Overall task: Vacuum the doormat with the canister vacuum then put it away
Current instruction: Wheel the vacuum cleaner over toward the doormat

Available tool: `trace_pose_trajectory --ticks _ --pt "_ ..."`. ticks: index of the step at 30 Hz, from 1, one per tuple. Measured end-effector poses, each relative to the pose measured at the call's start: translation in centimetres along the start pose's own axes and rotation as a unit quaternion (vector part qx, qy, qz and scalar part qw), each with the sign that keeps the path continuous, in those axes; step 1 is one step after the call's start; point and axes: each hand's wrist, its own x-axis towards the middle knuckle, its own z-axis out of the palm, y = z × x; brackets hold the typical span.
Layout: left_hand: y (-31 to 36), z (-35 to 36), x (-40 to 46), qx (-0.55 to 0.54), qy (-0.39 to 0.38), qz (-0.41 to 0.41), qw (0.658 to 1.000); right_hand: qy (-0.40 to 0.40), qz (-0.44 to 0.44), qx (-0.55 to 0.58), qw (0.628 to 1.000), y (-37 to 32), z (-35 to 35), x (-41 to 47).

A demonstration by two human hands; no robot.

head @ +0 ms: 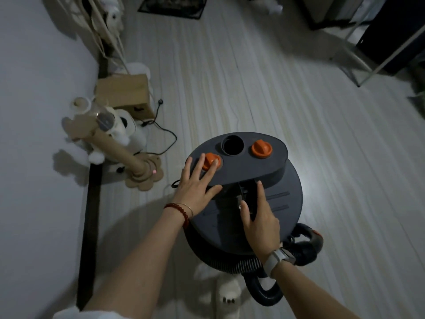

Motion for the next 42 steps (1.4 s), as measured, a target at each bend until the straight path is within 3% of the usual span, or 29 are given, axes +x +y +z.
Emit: trace_pose_trajectory --ticks 24,42 --pt "-10.7 -26.9 48.4 0.009 0.028 0.048 0.998 0.048 0.028 -0.004 0.998 -15.6 9.1 52.5" --pt "-18.1 -46.0 82.7 -0.042 0.118 -0.021 0.992 -0.050 -0.044 -0.042 0.997 -26.3 13.4 94.7"
